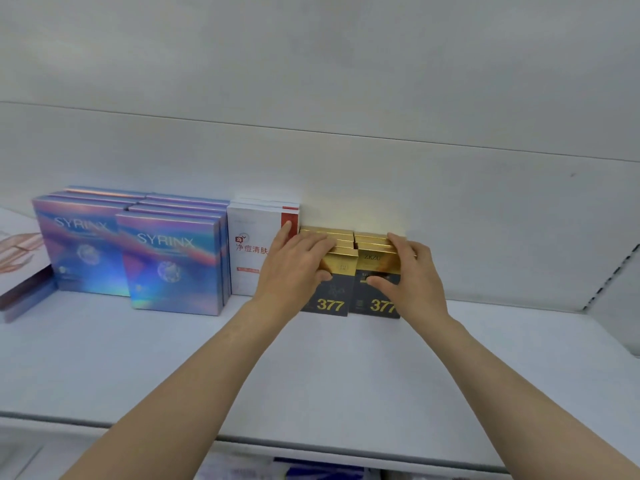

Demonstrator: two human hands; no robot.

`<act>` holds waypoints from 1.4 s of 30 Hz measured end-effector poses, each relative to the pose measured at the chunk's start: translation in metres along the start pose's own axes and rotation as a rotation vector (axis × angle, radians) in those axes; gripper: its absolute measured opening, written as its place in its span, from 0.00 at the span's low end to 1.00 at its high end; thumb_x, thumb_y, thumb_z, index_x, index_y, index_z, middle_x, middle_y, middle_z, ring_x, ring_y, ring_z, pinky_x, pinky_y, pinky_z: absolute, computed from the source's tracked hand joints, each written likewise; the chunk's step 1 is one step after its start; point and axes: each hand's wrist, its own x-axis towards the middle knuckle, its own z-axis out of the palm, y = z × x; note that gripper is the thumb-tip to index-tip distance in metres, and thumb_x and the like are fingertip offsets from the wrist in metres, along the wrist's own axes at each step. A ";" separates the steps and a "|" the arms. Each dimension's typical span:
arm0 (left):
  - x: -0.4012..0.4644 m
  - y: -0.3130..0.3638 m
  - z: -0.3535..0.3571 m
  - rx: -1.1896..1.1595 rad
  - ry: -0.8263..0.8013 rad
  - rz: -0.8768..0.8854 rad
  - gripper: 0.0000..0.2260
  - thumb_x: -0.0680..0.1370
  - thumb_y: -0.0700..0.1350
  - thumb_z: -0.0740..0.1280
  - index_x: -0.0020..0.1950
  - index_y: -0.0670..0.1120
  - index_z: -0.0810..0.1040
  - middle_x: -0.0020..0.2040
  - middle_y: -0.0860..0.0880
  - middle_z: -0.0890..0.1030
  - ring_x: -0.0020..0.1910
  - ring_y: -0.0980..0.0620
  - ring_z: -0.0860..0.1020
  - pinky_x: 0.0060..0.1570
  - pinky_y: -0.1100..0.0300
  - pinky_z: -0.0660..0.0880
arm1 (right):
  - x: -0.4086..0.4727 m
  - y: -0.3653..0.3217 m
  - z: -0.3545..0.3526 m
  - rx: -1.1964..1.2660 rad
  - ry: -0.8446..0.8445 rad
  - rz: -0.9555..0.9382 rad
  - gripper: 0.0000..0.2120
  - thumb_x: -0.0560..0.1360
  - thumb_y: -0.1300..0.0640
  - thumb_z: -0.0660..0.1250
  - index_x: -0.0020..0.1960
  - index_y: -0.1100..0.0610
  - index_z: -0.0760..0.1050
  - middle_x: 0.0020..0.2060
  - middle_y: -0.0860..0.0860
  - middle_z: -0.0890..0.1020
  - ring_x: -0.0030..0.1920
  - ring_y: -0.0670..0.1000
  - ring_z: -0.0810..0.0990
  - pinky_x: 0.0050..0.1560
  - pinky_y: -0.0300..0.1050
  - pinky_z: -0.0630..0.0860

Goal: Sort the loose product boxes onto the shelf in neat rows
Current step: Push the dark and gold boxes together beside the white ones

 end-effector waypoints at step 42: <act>-0.304 -0.430 -0.408 0.013 -0.015 -0.399 0.29 0.75 0.62 0.66 0.72 0.53 0.67 0.70 0.52 0.71 0.68 0.51 0.69 0.63 0.53 0.68 | -0.132 -0.618 0.129 -0.080 -0.233 -0.745 0.29 0.78 0.39 0.62 0.76 0.44 0.62 0.75 0.47 0.64 0.74 0.49 0.61 0.69 0.48 0.65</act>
